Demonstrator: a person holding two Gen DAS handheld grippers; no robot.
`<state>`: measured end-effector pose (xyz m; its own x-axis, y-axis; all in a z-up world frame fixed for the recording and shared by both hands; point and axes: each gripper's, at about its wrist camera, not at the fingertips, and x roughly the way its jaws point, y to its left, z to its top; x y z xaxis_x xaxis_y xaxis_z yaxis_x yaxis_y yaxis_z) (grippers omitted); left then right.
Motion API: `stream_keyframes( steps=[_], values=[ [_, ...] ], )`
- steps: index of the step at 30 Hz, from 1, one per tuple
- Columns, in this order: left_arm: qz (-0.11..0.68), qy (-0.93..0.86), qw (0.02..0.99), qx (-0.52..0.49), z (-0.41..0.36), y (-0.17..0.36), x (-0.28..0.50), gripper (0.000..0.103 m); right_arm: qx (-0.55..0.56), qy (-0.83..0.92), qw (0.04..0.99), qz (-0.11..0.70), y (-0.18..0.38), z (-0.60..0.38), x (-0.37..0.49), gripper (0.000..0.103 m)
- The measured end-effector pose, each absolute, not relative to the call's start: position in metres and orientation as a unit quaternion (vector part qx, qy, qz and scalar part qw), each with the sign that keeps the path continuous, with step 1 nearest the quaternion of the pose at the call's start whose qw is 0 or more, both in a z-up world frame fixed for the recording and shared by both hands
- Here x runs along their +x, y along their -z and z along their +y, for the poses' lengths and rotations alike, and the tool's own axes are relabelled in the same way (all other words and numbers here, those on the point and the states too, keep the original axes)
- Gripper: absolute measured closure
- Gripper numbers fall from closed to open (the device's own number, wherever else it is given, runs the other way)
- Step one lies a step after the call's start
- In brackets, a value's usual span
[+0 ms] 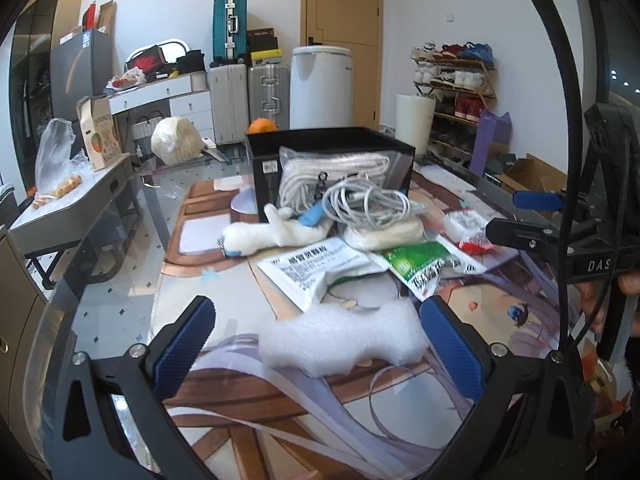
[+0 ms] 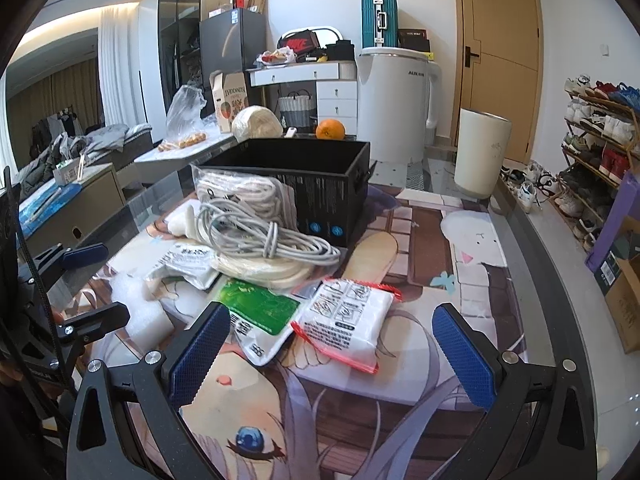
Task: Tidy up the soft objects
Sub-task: 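Close the left gripper on the white foam piece while the right gripper grasps the red-trimmed white packet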
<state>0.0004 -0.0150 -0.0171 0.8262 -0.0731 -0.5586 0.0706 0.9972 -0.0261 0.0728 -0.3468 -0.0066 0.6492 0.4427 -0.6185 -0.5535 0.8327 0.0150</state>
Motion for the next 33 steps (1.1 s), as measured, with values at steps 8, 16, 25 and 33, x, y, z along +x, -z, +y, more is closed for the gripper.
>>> stream_keyframes(
  steps=[8,16,25,33],
  values=[
    [0.315,0.062,0.947,-0.003,-0.019,0.024,0.003,0.0,-0.093,-0.268,0.902,0.325,0.008,-0.351,0.078,0.0],
    [0.345,0.064,0.936,-0.002,-0.025,0.033,0.011,0.0,-0.093,-0.253,0.898,0.349,0.012,-0.353,0.091,0.0],
    [0.36,0.053,0.932,-0.006,-0.025,0.035,0.017,0.011,-0.093,-0.217,0.884,0.403,0.03,-0.345,0.116,0.0],
    [0.362,0.059,0.93,0.002,-0.027,0.038,0.018,0.012,-0.093,-0.222,0.877,0.416,0.035,-0.339,0.124,0.016]
  ],
)
